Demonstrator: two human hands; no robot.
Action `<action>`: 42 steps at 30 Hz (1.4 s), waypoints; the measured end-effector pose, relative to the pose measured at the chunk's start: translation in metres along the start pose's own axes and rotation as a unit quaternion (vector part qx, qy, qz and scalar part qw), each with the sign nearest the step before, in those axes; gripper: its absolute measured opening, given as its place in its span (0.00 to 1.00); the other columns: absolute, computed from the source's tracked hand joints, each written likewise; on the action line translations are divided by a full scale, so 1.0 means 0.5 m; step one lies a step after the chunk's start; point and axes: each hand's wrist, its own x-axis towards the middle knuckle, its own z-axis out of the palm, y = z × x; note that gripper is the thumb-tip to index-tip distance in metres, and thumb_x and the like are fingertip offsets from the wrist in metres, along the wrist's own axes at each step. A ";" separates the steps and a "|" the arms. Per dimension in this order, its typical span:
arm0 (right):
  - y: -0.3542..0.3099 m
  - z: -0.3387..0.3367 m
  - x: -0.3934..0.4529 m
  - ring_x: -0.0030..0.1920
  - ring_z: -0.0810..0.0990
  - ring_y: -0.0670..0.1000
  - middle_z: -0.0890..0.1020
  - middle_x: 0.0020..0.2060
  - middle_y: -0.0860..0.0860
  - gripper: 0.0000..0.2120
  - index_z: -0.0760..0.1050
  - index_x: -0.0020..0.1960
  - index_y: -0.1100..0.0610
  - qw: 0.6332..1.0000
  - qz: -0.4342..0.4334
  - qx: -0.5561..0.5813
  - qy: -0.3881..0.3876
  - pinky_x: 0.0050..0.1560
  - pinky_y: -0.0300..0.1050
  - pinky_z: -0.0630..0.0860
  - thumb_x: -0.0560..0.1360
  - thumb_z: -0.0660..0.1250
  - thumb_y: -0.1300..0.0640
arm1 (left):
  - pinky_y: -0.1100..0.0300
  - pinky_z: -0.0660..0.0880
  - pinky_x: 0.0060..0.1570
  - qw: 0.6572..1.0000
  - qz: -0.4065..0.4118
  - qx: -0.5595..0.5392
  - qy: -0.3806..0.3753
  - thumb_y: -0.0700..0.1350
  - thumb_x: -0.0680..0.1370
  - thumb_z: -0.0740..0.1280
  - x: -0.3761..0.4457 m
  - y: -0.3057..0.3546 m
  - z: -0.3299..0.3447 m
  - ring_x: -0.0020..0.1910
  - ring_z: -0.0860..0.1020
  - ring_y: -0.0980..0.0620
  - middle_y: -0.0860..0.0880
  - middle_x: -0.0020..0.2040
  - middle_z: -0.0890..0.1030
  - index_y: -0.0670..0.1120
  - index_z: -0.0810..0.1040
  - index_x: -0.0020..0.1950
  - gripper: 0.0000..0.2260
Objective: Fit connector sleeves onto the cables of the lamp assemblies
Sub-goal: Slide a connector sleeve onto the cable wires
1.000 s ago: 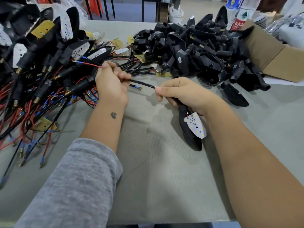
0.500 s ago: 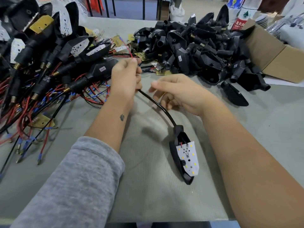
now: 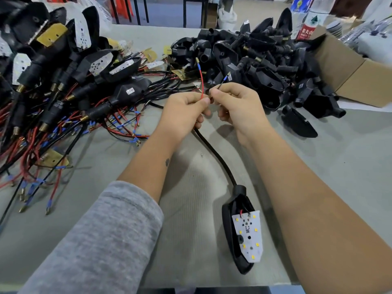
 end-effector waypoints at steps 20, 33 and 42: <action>0.034 -0.031 0.028 0.63 0.70 0.57 0.74 0.60 0.55 0.25 0.77 0.64 0.55 0.889 -0.064 -0.454 -0.014 0.64 0.50 0.70 0.72 0.58 0.72 | 0.62 0.58 0.26 0.991 -0.034 0.060 0.116 0.42 0.79 0.60 0.022 -0.016 -0.020 0.24 0.61 0.57 0.54 0.28 0.68 0.51 0.77 0.40 0.11; 0.022 0.001 0.009 0.40 0.74 0.46 0.75 0.41 0.46 0.08 0.68 0.53 0.54 0.979 -0.041 -0.197 0.043 0.45 0.40 0.73 0.78 0.65 0.63 | 0.65 0.61 0.26 0.993 -0.020 0.066 0.091 0.42 0.79 0.61 0.014 -0.012 -0.020 0.22 0.64 0.60 0.58 0.23 0.68 0.51 0.78 0.40 0.10; 0.003 0.002 0.012 0.40 0.80 0.49 0.79 0.45 0.57 0.04 0.74 0.50 0.64 0.965 0.080 0.246 0.036 0.46 0.41 0.79 0.81 0.63 0.62 | 0.65 0.73 0.47 0.995 0.055 0.063 0.054 0.43 0.78 0.68 0.012 -0.020 -0.019 0.32 0.72 0.67 0.65 0.28 0.77 0.55 0.80 0.42 0.08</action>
